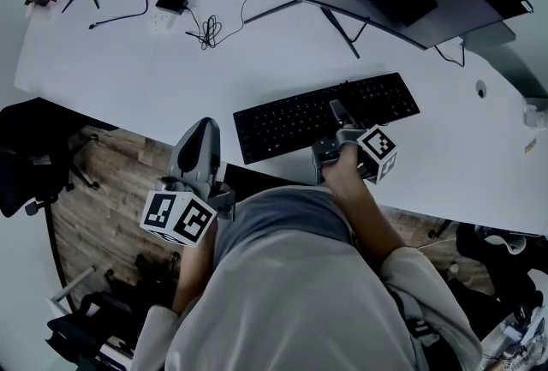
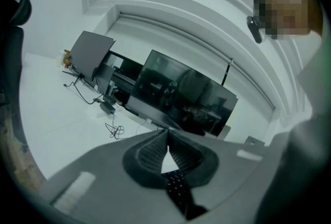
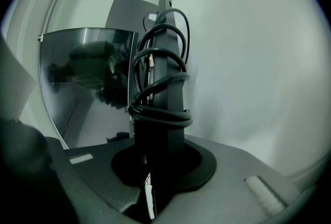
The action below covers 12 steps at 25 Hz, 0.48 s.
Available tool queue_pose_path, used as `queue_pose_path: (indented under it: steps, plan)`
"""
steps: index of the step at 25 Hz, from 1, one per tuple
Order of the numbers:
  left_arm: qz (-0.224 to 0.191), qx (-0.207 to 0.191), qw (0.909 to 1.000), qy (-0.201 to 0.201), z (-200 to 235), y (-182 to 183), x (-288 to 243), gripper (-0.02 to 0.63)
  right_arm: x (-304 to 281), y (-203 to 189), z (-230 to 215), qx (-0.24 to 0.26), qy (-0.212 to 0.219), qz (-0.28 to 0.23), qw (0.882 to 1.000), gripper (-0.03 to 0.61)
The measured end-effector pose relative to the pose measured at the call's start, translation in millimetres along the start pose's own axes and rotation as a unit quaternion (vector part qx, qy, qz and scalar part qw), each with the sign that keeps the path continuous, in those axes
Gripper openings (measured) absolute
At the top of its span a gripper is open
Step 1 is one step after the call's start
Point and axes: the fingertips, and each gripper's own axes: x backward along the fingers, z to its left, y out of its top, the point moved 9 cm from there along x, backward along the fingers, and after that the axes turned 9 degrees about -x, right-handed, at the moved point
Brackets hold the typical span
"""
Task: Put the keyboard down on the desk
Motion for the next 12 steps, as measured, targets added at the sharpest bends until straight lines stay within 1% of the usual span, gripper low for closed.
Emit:
queue_pose_path:
  steps: [6,12]
  plan:
    - [0.005,0.003,1.0000,-0.001,-5,-4,4,0.000,-3,-2,-2,-0.004,-0.009,-0.012,1.000,0.066]
    - [0.006,0.005,1.0000,0.004,-1,-4,3,0.000,-16,-3,-5,-0.015,-0.018,-0.020,1.000,0.066]
